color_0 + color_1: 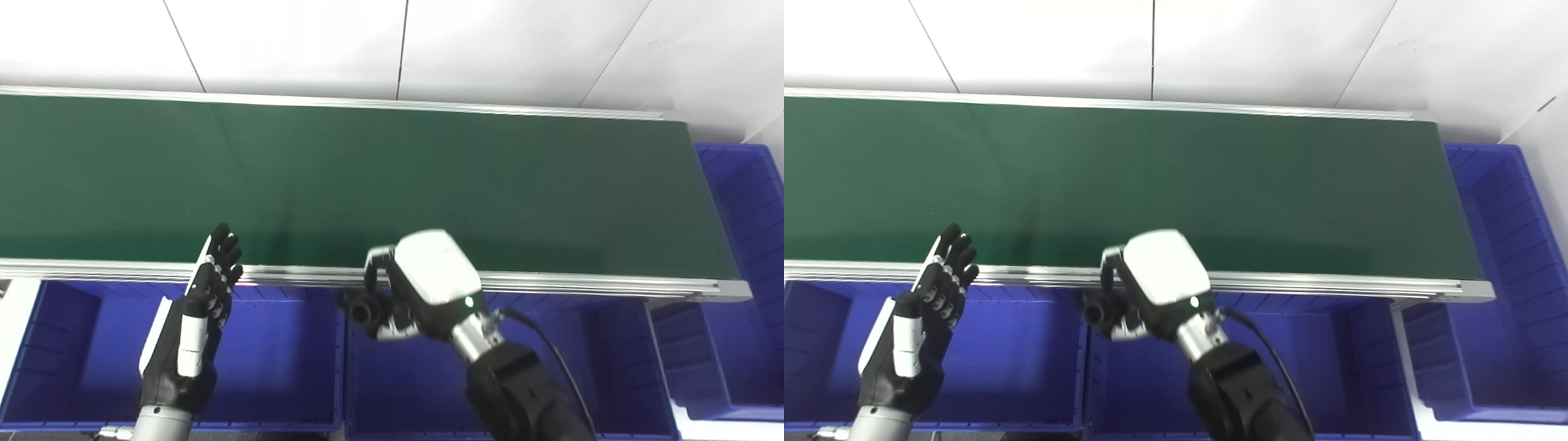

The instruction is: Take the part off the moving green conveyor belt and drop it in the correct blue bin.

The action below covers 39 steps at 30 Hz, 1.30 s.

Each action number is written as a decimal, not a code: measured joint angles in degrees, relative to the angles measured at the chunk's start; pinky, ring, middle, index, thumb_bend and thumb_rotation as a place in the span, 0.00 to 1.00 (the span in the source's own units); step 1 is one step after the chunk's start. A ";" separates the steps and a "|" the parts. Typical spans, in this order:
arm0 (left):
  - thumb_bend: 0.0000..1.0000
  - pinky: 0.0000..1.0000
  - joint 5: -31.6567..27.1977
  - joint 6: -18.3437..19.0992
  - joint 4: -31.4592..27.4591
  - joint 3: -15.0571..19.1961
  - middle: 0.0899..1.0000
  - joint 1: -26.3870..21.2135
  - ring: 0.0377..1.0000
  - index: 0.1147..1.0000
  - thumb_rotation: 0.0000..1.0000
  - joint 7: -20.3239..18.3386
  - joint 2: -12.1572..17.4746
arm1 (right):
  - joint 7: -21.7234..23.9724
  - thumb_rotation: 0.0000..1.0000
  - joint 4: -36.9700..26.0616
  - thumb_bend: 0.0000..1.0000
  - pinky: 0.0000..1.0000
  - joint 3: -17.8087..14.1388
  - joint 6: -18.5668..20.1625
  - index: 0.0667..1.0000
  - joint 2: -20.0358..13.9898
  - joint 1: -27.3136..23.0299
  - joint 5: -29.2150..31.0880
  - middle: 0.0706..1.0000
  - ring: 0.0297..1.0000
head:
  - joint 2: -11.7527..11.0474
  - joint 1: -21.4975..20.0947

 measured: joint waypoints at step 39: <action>0.76 1.00 0.24 2.42 -0.06 0.52 1.00 -1.11 1.00 1.00 0.98 -1.08 -0.05 | 20.67 0.82 4.35 1.00 0.37 -3.32 -0.09 0.78 2.71 4.46 -16.53 0.73 0.55 | 0.35 2.20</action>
